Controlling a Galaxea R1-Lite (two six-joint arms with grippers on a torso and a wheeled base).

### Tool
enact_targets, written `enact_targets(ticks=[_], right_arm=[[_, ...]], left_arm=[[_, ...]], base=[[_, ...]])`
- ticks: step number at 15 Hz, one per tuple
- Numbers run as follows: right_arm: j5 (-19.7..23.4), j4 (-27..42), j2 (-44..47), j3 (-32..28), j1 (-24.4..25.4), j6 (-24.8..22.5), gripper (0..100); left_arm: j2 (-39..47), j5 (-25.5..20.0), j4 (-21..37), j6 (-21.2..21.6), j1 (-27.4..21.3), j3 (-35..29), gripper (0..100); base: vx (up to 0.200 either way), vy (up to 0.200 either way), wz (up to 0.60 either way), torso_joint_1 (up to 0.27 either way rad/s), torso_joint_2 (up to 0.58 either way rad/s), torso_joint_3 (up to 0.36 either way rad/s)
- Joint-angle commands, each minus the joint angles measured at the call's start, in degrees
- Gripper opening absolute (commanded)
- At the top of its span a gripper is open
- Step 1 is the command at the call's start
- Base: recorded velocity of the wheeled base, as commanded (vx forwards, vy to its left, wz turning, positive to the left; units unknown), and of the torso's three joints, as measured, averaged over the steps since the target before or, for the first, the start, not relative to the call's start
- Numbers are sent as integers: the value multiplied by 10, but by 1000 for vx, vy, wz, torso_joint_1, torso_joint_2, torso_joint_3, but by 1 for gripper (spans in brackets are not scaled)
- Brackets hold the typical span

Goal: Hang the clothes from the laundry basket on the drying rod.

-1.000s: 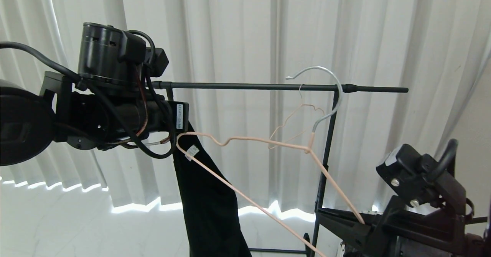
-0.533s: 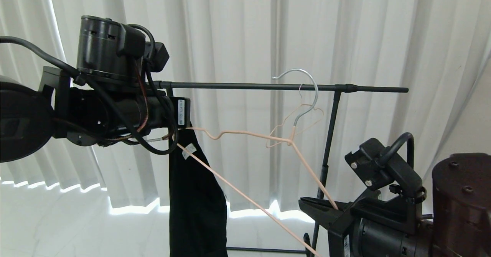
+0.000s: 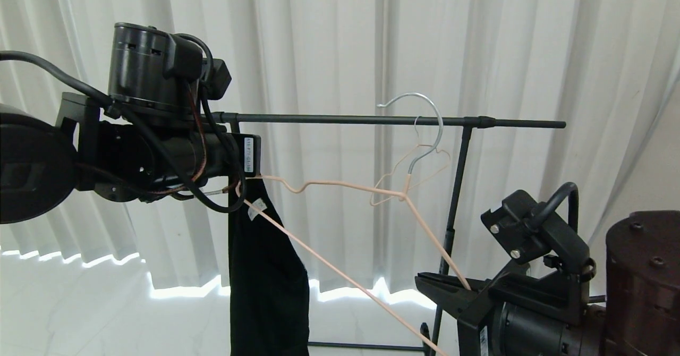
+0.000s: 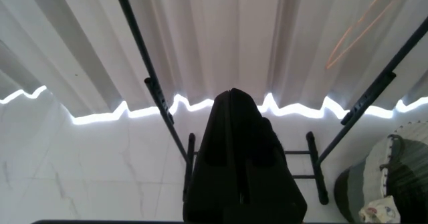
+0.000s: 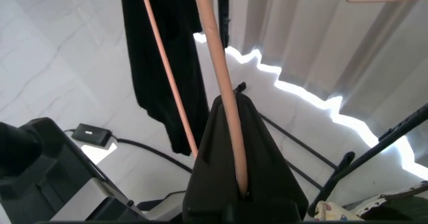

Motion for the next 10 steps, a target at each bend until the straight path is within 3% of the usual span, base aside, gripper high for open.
enact_targets(ticks=[1,10], right_arm=[[0,0,-4,0,1,0,0],[0,-1,17,-12,-24,0,0]], left_arm=[[-2,1,1,1,1,2,0],[-4,2,1,0,-2,2,0]], base=[[0,0,0,0,0,0],[0,0,0,0,0,0]])
